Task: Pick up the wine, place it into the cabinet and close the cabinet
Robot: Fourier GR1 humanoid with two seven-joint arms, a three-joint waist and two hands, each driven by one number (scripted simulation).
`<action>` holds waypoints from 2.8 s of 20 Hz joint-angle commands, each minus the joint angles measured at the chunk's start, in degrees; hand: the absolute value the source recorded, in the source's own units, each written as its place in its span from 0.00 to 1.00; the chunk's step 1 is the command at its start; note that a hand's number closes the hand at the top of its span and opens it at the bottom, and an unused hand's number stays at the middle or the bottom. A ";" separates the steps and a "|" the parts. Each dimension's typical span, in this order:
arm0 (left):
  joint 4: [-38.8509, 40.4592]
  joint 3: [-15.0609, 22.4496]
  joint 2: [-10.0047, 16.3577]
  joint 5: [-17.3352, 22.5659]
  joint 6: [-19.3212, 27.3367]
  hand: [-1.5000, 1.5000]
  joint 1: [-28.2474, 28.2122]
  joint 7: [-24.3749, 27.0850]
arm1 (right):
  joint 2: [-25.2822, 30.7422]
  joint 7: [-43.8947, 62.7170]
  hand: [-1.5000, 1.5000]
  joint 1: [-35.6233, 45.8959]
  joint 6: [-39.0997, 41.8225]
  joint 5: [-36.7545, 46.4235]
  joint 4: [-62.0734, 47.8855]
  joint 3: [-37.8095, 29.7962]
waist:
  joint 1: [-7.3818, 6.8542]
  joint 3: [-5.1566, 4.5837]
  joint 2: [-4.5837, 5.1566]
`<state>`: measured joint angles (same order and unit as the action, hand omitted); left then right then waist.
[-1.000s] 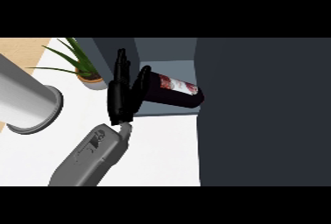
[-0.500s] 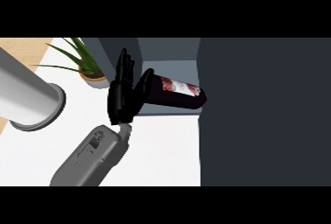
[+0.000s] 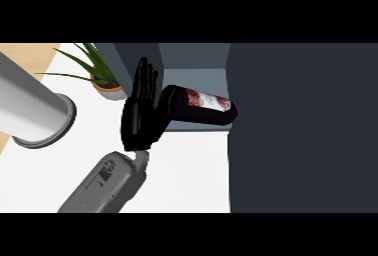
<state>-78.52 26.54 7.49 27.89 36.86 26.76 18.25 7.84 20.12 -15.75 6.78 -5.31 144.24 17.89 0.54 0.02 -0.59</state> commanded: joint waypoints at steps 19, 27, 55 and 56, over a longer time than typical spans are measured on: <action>-24.37 9.79 4.49 -6.04 -1.31 0.00 -27.72 4.82 | 10.46 7.56 1.00 -2.94 9.55 -7.11 10.06 5.93 | -0.97 -0.05 0.08; -33.25 8.00 11.94 -5.18 -3.85 0.00 -36.25 5.25 | 8.22 9.61 1.00 -0.37 9.79 -2.80 8.74 18.65 | -1.82 -0.19 0.29; -38.67 -19.19 29.39 16.98 -28.41 0.00 -51.14 9.02 | -7.76 17.50 1.00 42.57 -21.17 1.42 -21.85 30.48 | -4.10 -0.40 0.72; -39.47 -19.72 29.75 17.31 -30.70 0.00 -54.68 10.74 | -7.77 18.75 1.00 45.26 -23.65 1.17 -22.75 29.68 | -4.84 -0.40 0.40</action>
<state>-118.29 10.07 35.70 42.58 10.02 -25.63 28.33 1.20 38.20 19.49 -8.87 -2.65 127.50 46.82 -3.77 -0.27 -0.17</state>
